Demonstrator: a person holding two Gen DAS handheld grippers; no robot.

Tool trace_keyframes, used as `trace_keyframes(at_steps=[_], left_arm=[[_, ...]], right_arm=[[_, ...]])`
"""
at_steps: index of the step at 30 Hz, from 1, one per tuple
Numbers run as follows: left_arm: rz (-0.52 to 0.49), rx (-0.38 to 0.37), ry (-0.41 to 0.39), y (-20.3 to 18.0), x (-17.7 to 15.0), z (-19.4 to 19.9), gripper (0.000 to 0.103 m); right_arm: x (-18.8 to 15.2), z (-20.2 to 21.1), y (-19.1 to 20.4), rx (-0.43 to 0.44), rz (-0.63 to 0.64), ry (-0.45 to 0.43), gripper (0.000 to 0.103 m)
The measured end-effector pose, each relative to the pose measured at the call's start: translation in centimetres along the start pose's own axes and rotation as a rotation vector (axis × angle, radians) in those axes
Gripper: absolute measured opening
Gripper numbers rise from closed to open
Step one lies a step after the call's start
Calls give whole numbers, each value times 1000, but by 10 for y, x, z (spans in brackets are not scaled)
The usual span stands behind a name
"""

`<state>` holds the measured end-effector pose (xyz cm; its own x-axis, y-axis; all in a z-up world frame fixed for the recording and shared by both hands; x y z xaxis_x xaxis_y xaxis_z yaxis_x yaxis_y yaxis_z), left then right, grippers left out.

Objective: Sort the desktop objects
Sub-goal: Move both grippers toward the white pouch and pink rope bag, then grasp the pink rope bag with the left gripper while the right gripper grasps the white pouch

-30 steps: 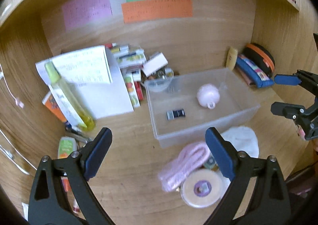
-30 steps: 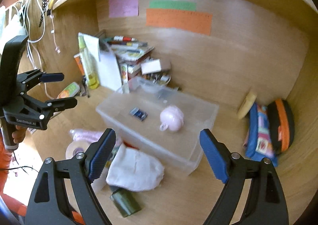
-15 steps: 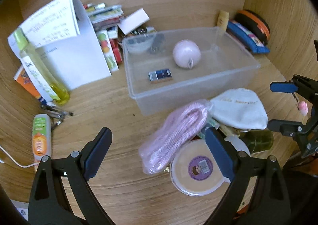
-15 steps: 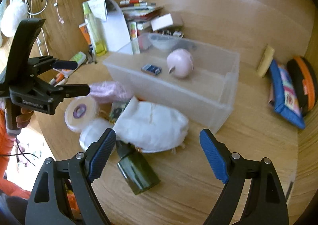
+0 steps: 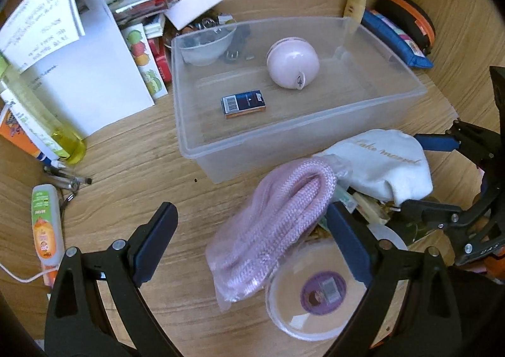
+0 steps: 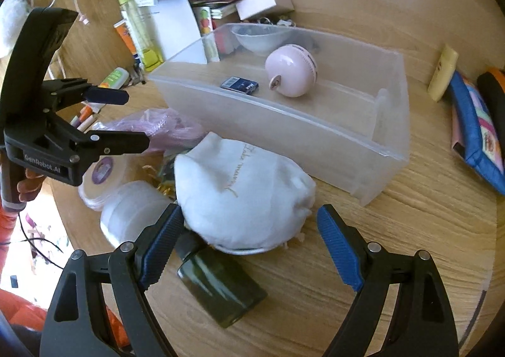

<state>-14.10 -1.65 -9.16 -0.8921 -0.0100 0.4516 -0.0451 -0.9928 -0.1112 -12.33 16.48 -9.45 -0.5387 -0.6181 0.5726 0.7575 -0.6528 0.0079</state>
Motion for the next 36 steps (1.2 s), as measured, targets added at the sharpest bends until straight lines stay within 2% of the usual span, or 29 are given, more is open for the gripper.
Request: trace_keyframes(at_steps=[9,11,12,14,16,21,26,28,31,36], left_arm=[[6,-46,64,6,7,-22,96],[7,-38,65,7,8,-26,95],[2,-29,57,8,8,-27,93],[3,-25,67,7,9,-30,71],[2,-21,78,5,10,-34,57],[-19,-25,63,2,7,-33,49],[-50,-24,41,-6,2,-28,32],[-62,-16,30,-11,-1,-24,28],[-76,7,-2,-14,-1,-18,27],[-34,-8,-43,-5,1,-1,26]], right_arm=[[3,-28,-12,89,-58,27,84],[4,-32,-10,108,-68,33,84],[5,-34,-9,115,-71,30,84],[7,-35,-8,120,-74,23,84],[9,-36,-7,130,-77,18,83],[9,-32,-6,140,-92,-10,67],[7,-27,-6,145,-98,-30,55],[6,-23,-5,144,-95,-45,47],[6,-14,-1,131,-80,-71,45],[8,6,1,127,-81,-125,44]])
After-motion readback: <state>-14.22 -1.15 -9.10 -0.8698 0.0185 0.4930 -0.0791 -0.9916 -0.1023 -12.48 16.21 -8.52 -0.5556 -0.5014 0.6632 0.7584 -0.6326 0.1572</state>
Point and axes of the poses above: each gripper's, at about its wrist camera, not at the fingertips, and z roughly against the way its jaws point, y to its left, x to its top, the point moved 2 cm from there along -z, roughly the way its jaws point, and after that the axes turned 14 degrees about z, right-handed, at the moved point
